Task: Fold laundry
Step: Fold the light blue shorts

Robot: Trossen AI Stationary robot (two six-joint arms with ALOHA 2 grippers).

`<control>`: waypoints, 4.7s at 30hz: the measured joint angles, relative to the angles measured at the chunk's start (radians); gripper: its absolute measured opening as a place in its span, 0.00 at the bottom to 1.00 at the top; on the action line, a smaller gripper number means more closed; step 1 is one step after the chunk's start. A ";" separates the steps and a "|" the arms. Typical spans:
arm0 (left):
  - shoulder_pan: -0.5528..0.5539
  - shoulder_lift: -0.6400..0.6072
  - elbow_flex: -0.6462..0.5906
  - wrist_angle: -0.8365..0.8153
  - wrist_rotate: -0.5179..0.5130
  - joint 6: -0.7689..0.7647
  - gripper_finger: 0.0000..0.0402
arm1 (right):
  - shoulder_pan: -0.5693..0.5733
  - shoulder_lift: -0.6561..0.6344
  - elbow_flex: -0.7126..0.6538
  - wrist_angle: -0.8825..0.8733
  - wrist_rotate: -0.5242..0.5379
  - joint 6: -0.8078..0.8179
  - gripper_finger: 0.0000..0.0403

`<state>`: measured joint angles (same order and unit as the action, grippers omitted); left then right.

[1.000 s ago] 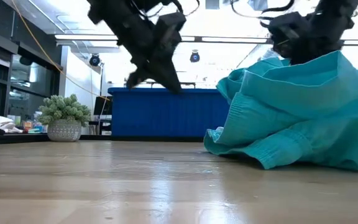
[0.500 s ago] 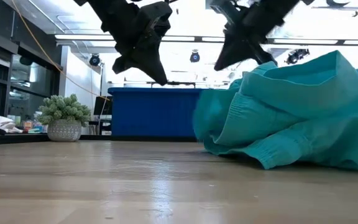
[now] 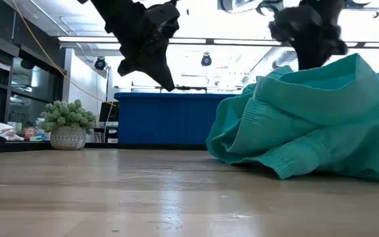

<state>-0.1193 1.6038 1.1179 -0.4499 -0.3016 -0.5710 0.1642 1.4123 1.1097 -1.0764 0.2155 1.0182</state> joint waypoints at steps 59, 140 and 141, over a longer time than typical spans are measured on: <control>0.095 0.078 0.047 0.386 0.444 0.036 0.00 | 0.407 -0.204 -0.148 -0.054 0.057 0.590 0.00; 0.345 0.313 0.159 -0.283 0.266 0.078 0.00 | 0.752 -0.357 -0.150 -0.138 0.418 0.953 0.00; 0.349 0.313 0.158 -0.284 0.266 0.076 0.00 | 0.752 -0.357 -0.150 -0.138 0.418 0.953 0.00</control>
<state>0.2298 1.9167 1.2758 -0.7338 -0.0353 -0.4946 0.9161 1.0550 0.9600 -1.2144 0.6331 1.9709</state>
